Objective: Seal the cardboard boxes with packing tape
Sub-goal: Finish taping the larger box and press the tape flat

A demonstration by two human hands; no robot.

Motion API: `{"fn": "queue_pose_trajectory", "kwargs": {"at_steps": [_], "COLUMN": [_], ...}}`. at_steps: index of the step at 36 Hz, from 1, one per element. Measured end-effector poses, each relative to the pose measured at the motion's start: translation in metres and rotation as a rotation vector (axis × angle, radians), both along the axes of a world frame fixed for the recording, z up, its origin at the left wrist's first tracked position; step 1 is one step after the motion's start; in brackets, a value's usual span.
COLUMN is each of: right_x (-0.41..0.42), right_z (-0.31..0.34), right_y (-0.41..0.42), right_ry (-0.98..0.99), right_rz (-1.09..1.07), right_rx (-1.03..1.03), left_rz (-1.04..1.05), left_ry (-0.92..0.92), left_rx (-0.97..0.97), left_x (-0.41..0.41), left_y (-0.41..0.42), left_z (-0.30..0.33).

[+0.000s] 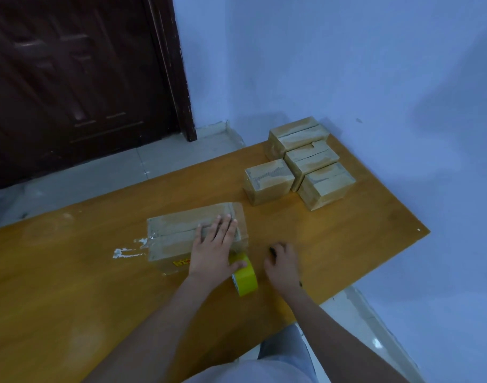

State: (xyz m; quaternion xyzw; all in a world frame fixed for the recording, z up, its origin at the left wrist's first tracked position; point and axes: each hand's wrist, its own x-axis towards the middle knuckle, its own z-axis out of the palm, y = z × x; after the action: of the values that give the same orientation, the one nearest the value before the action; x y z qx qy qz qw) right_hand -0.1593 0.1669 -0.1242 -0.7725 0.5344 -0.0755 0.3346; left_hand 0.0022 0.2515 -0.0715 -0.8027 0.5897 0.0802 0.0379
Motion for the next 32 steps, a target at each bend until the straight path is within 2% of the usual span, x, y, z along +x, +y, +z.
{"fn": "queue_pose_trajectory", "kwargs": {"at_steps": [3,8,16,22,32], "right_x": [0.017,0.031,0.028,0.029,0.028], "right_z": [0.014,0.016,0.011,0.010,0.011], "right_y": [0.012,0.020,0.021,0.023,0.028], "right_ry": [-0.353,-0.499,-0.495,-0.451,-0.417], "right_rz": [0.057,0.033,0.031,0.027,-0.039], "right_rx": [0.239,0.407,0.334,0.252,0.284], "left_rz": [-0.006,-0.015,0.037,0.074,0.112], "left_ry": [-0.004,-0.022,0.124,0.108,0.109], "left_rx": [-0.014,-0.015,-0.070,-0.111,-0.097], "left_x": [0.000,0.000,0.003,0.002,-0.001], "left_y": [0.001,0.001,-0.001,-0.004,-0.005], "left_z": [0.000,0.000,0.001,-0.006,0.003]}}
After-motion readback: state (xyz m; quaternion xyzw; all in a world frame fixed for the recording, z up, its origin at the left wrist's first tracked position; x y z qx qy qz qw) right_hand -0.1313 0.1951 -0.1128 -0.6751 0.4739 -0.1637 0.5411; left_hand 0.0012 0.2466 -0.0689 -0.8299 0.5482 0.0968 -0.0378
